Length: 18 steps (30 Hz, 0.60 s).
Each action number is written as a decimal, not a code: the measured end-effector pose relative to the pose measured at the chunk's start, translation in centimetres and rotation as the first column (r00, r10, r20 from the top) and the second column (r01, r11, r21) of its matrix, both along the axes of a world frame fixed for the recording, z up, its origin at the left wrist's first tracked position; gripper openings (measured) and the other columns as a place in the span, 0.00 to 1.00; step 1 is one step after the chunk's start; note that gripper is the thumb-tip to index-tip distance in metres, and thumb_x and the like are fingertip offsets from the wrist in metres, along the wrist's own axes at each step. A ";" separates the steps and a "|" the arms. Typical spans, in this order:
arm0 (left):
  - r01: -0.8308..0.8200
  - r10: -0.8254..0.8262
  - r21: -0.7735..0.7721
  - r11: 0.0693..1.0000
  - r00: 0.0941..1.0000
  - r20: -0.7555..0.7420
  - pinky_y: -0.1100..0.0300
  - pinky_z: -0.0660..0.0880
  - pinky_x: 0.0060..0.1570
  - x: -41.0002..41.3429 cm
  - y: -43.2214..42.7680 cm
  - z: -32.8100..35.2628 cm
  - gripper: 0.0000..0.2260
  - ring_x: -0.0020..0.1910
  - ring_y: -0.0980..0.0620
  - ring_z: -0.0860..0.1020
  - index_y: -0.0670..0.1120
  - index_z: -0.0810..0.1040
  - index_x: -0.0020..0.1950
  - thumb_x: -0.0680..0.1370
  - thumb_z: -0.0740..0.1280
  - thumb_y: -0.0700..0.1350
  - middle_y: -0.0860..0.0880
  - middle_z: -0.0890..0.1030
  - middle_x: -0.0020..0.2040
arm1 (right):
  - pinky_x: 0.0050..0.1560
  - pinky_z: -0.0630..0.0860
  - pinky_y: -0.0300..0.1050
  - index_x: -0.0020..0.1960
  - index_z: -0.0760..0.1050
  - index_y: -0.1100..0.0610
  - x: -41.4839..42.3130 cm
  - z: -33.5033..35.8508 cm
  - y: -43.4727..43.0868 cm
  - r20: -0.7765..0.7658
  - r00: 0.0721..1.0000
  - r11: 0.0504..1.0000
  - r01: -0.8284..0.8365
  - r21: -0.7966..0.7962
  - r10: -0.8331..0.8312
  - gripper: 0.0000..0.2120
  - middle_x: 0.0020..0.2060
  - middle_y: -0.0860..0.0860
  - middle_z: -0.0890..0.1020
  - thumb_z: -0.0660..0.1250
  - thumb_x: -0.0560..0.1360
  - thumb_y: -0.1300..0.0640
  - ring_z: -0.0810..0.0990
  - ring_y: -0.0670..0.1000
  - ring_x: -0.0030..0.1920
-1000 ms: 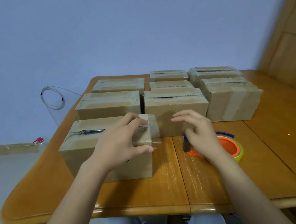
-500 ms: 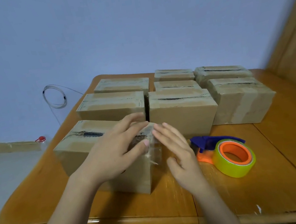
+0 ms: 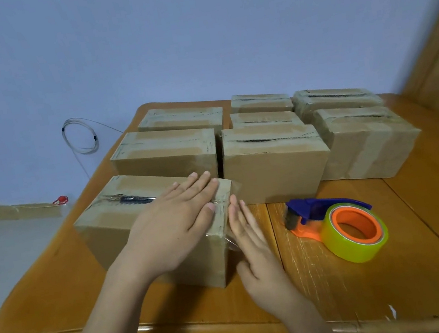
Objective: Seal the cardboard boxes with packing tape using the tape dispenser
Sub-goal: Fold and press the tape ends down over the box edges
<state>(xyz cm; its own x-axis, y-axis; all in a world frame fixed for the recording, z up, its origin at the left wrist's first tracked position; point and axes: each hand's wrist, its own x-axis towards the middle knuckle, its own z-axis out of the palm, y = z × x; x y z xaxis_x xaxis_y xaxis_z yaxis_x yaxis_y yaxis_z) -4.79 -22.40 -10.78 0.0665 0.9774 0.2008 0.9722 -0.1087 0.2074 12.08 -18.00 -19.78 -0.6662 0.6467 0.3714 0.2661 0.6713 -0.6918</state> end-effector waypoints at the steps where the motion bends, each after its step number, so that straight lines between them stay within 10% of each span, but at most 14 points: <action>1: -0.002 0.002 0.002 1.000 1.000 -0.001 0.78 0.30 0.62 0.0 0.0 0.0 0.34 0.72 0.67 0.39 0.57 0.45 0.76 0.70 0.30 0.64 0.62 0.44 0.74 | 0.76 0.40 0.58 0.71 0.29 0.34 -0.2 0.1 -0.1 0.036 0.999 1.000 -0.007 0.006 0.006 0.51 0.73 0.31 0.35 0.56 0.72 0.74 0.34 0.40 0.74; 4: 0.005 -0.005 0.003 1.000 1.000 0.004 0.77 0.31 0.63 0.0 0.2 -0.1 0.34 0.72 0.67 0.39 0.57 0.45 0.76 0.70 0.30 0.64 0.62 0.44 0.75 | 0.74 0.33 0.53 0.69 0.26 0.32 0.1 0.3 0.0 0.112 0.992 0.998 -0.058 0.018 0.055 0.50 0.72 0.32 0.33 0.56 0.74 0.72 0.34 0.39 0.74; 10: 0.005 -0.006 0.005 1.000 0.999 0.043 0.74 0.36 0.66 0.0 0.1 -0.2 0.34 0.73 0.67 0.42 0.57 0.49 0.77 0.71 0.33 0.64 0.61 0.48 0.76 | 0.70 0.65 0.53 0.59 0.79 0.50 2.0 1.4 2.9 -0.281 0.951 0.984 0.157 0.078 -0.130 0.21 0.60 0.39 0.78 0.53 0.73 0.60 0.73 0.41 0.65; 18: -0.007 0.007 0.017 1.000 0.999 0.035 0.77 0.34 0.64 0.0 0.0 -0.1 0.35 0.73 0.68 0.43 0.58 0.51 0.77 0.71 0.33 0.65 0.62 0.49 0.75 | 0.65 0.70 0.44 0.67 0.71 0.48 -1.4 3.8 5.8 -0.300 0.913 0.943 0.195 -0.270 -0.275 0.18 0.61 0.43 0.75 0.65 0.78 0.58 0.72 0.41 0.63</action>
